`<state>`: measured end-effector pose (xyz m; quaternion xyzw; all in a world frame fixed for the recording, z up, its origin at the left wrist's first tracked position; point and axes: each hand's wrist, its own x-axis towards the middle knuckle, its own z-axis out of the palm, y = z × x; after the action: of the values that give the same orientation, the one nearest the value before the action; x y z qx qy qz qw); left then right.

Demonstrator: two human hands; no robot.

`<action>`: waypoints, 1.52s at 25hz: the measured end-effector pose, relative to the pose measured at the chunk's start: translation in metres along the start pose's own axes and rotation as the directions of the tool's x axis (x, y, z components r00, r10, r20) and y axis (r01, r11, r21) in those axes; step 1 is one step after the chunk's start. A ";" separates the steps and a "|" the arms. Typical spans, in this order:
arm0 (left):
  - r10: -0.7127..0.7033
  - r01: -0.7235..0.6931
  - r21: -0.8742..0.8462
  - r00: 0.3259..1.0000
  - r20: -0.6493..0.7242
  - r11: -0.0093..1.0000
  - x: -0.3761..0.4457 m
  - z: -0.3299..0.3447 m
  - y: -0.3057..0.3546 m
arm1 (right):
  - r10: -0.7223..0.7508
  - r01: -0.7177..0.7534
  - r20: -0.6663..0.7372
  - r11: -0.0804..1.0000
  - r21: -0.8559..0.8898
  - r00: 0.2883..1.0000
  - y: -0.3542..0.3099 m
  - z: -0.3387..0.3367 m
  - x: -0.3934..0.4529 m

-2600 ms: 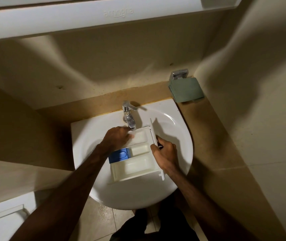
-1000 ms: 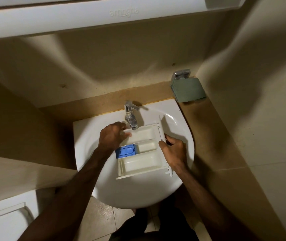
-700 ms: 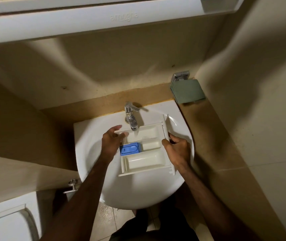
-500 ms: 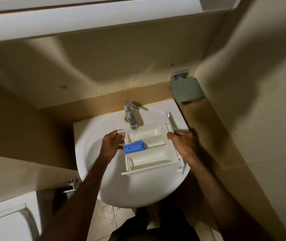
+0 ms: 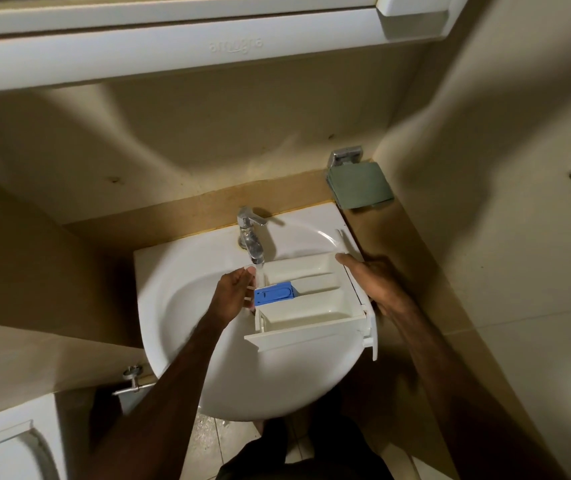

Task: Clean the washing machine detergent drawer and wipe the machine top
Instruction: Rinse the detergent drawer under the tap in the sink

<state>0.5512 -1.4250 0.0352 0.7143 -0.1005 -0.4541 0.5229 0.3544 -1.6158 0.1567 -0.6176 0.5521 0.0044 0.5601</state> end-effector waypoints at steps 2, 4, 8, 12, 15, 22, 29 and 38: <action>-0.013 0.013 -0.023 1.000 0.014 1.000 0.000 0.001 0.002 | 0.009 -0.009 0.009 1.000 0.002 1.000 0.001 0.000 0.001; -0.019 0.019 -0.045 1.000 -0.009 0.999 0.002 0.001 0.001 | 0.011 -0.011 0.007 1.000 0.005 1.000 0.002 0.000 0.002; 0.004 -0.007 -0.033 0.995 -0.095 0.999 0.003 0.001 0.001 | -0.013 0.012 0.018 0.997 0.075 1.000 0.013 0.001 0.002; -0.055 0.051 -0.087 0.998 -0.042 0.995 0.007 -0.004 0.007 | -0.080 0.081 -0.010 0.989 0.126 0.997 0.026 0.002 0.002; -0.214 0.200 -0.152 0.973 -0.083 0.968 0.009 -0.003 0.008 | -0.141 0.146 -0.058 0.986 0.086 0.988 0.032 0.013 0.002; -0.326 0.308 -0.245 0.945 -0.036 0.919 0.017 -0.003 0.025 | -0.188 0.190 -0.140 0.982 0.004 0.972 0.046 0.038 0.002; -0.339 0.331 -0.387 0.939 0.050 0.860 0.010 -0.013 0.023 | -0.184 0.195 -0.164 0.979 0.059 0.969 0.056 0.062 0.001; 0.081 0.042 0.545 0.977 -0.198 0.837 -0.035 -0.026 0.006 | -0.220 0.238 -0.167 0.967 0.095 0.961 0.071 0.096 -0.001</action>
<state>0.5533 -1.3889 0.0600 0.8771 -0.1765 -0.3219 0.3098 0.3646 -1.5317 0.0728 -0.6429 0.5179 -0.1402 0.5467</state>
